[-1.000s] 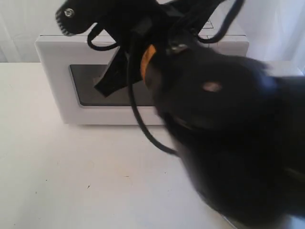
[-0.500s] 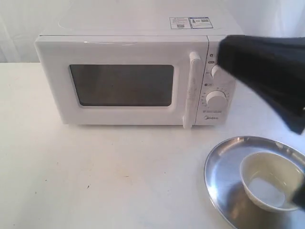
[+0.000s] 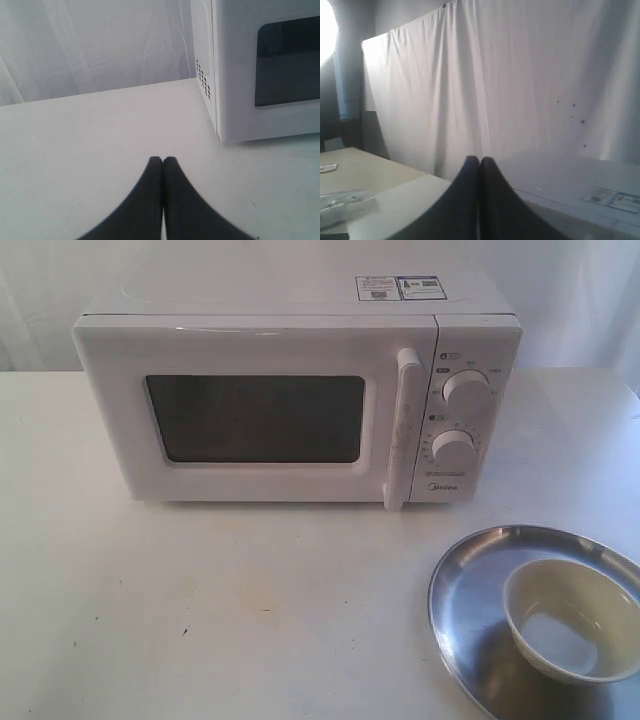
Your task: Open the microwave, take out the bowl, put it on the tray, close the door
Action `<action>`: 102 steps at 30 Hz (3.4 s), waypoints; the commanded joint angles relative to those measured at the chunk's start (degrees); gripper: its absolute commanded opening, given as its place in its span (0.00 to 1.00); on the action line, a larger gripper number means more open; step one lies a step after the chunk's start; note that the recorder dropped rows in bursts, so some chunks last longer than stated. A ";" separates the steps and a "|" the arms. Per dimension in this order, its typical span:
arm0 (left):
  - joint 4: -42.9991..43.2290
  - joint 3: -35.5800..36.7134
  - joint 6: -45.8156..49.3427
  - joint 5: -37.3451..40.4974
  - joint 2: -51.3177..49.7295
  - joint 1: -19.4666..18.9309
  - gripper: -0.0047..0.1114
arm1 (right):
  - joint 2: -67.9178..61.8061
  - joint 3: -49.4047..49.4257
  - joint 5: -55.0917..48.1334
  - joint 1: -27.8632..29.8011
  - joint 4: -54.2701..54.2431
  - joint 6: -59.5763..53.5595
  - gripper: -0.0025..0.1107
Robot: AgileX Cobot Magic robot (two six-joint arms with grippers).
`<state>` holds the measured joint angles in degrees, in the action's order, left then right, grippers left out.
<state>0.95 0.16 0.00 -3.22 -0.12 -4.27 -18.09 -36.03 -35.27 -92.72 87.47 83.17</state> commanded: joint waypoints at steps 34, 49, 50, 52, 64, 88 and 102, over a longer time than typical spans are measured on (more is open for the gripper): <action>-0.45 -0.16 0.00 -0.30 0.12 0.07 0.04 | 12.28 32.38 33.52 77.74 7.69 16.46 0.02; -0.45 -0.16 0.00 -0.30 0.12 0.07 0.04 | 14.28 33.40 36.22 79.13 7.30 17.46 0.02; -0.45 -0.16 0.00 -0.30 0.12 0.07 0.04 | 14.28 33.40 36.22 79.13 7.30 17.46 0.02; -0.45 -0.16 0.00 -0.30 0.12 0.07 0.04 | 14.28 33.40 36.22 79.13 7.30 17.46 0.02; -0.45 -0.16 0.00 -0.30 0.12 0.07 0.04 | 14.28 33.79 39.92 79.13 -80.71 -67.10 0.02; -0.45 -0.16 0.00 -0.30 0.12 0.07 0.04 | 14.28 36.03 38.77 79.13 -89.37 -81.43 0.02; -0.45 -0.16 0.00 -0.30 0.12 0.07 0.04 | 14.28 36.03 38.78 79.13 -89.57 -81.43 0.02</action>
<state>0.95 0.16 0.00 -3.22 -0.12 -4.27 -4.06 -0.33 3.53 -13.80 -1.66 2.31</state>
